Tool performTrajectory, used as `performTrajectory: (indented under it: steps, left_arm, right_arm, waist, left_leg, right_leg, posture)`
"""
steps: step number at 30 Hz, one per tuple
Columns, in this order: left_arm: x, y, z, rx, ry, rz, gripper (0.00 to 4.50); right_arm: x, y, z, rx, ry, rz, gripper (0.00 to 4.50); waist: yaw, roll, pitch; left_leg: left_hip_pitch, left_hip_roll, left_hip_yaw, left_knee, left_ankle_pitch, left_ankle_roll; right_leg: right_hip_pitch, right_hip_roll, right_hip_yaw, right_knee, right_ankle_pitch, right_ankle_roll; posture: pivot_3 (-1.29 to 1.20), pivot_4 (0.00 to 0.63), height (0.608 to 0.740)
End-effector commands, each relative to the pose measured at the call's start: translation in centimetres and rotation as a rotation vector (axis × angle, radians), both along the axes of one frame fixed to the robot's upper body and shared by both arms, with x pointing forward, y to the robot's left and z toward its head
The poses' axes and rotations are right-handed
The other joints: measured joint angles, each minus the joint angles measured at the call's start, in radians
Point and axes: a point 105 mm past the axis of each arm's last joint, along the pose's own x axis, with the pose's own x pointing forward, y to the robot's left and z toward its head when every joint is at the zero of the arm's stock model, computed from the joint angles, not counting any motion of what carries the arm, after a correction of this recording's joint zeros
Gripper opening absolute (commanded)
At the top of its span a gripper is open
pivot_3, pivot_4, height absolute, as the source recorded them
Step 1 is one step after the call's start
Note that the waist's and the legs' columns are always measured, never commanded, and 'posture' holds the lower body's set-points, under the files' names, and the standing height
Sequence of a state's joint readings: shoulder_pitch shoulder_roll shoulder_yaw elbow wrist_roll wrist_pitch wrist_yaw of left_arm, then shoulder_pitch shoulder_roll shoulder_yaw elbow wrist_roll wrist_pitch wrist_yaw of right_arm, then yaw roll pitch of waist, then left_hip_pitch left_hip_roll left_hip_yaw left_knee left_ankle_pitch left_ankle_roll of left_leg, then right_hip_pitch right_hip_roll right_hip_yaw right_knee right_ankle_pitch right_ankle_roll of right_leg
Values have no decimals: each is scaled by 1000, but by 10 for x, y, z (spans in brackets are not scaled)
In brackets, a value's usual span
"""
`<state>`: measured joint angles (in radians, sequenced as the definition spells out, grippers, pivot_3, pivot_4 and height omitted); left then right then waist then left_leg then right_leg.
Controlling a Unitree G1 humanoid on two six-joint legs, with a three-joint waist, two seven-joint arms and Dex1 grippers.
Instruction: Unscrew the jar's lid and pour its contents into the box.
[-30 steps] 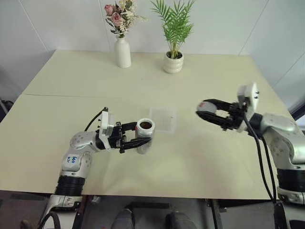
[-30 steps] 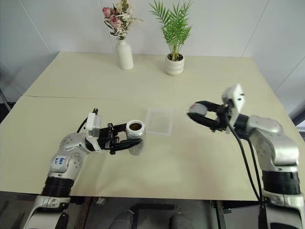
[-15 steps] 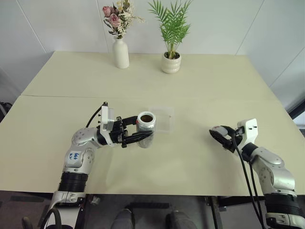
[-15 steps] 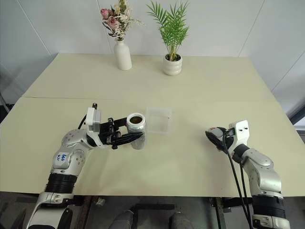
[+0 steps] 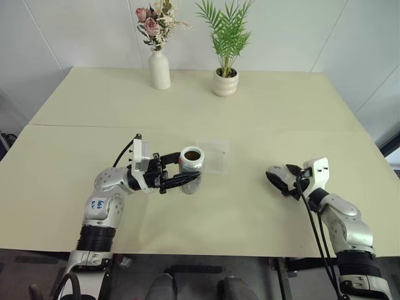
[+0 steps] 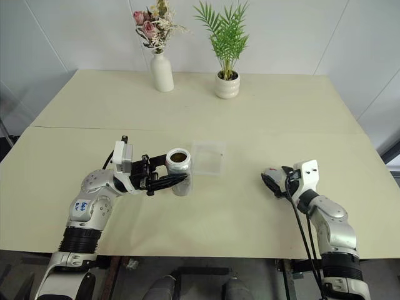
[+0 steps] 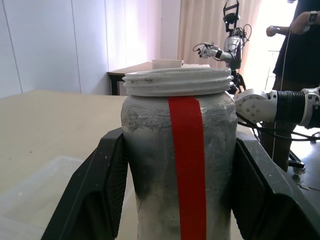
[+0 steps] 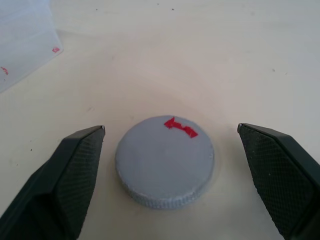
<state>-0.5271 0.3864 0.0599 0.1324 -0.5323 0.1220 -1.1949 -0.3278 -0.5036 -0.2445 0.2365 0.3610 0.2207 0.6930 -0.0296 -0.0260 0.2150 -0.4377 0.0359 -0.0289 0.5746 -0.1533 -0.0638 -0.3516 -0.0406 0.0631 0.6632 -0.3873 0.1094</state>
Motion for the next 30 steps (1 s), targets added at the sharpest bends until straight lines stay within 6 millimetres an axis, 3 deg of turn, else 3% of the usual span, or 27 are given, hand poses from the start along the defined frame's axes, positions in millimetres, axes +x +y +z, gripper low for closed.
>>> performTrajectory:
  steps: [1,5,9,16,23,30]
  left_arm:
    - [-4,10,13,-6,-51,19,2500]
    - [-2,22,18,13,-63,51,2500]
    - [4,32,19,39,-66,81,2500]
    - [16,39,18,49,-68,128,2500]
    - [33,43,17,110,-116,239,2500]
    - [55,49,34,184,-186,323,2500]
  right_arm:
    - [-13,1,52,-47,-146,100,4486]
    - [-31,30,77,-135,-154,339,4486]
    - [-39,57,88,-240,-124,541,4486]
    - [-14,90,103,-264,-158,656,4486]
    - [-9,99,90,-252,-146,682,4486]
    - [-26,104,90,-235,-156,734,4486]
  waist:
    - [-2,0,0]
    - [-2,0,0]
    - [-3,0,0]
    - [-1,0,0]
    - [3,0,0]
    - [2,0,0]
  left_leg:
    - [0,0,0,0,0,0]
    - [0,1,0,0,0,0]
    - [1,1,0,1,0,0]
    - [0,0,0,1,0,1]
    - [-5,0,0,1,0,-1]
    - [-5,-1,-1,2,0,0]
  right_leg:
    - [0,0,0,0,0,0]
    - [0,0,0,0,0,0]
    - [1,0,0,0,0,0]
    - [0,-1,0,0,1,0]
    - [-3,-1,-1,-2,0,1]
    - [-4,-1,-1,1,0,1]
  posture:
    - [0,150,740]
    - [0,150,740]
    - [0,150,740]
    - [0,150,740]
    - [0,150,740]
    - [0,150,740]
